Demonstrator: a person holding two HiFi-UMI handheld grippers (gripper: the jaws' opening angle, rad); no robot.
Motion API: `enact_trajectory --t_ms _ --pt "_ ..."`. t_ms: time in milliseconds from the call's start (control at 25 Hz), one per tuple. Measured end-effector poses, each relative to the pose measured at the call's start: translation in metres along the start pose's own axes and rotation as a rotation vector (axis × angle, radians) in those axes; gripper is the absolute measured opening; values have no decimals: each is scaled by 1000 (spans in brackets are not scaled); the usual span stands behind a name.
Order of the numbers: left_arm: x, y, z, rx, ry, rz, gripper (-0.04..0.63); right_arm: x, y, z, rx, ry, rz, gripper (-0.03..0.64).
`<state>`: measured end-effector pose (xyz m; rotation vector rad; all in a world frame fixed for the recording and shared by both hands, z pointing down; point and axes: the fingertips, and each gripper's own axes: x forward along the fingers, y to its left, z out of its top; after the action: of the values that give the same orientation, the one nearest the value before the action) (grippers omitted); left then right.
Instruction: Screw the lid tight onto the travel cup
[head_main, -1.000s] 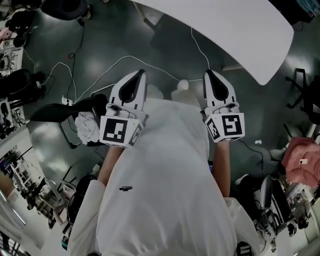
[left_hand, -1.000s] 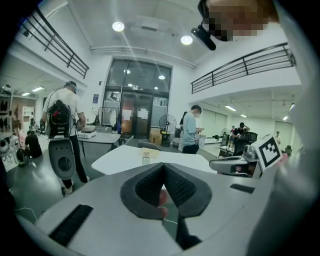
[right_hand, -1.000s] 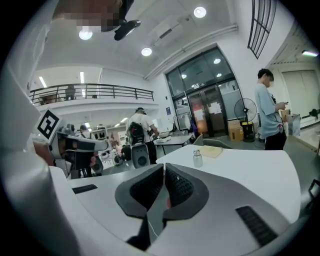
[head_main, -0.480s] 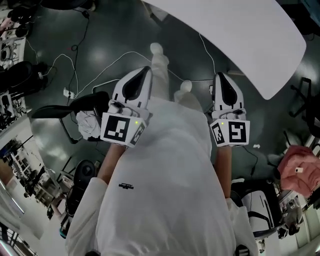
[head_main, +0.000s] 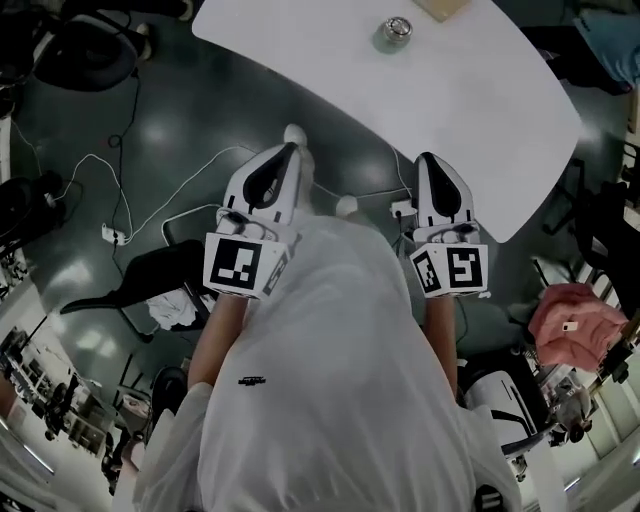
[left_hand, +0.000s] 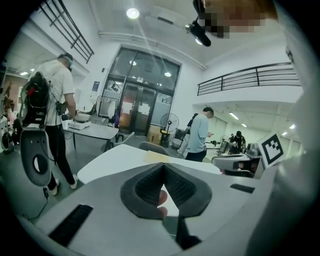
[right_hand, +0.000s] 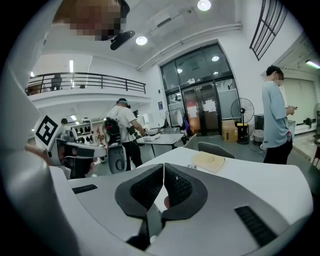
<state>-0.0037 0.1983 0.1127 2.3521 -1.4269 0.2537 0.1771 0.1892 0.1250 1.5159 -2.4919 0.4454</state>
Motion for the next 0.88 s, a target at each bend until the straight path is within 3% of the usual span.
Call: enact_trajectory --t_ms 200,360,560,720,880 --pt "51 37 33 29 19 -87 0 56 -21 45 -69 7 -28 1" --pt "87 43 49 62 31 -112 0 79 -45 68 -36 3 -24 2" --pt "118 27 61 130 27 -100 0 99 -61 64 -77 58 78 2" --pt "133 17 55 117 80 -88 1 112 -73 61 -90 98 140 0" --pt "156 15 49 125 78 -90 1 129 -77 61 -155 135 211 2"
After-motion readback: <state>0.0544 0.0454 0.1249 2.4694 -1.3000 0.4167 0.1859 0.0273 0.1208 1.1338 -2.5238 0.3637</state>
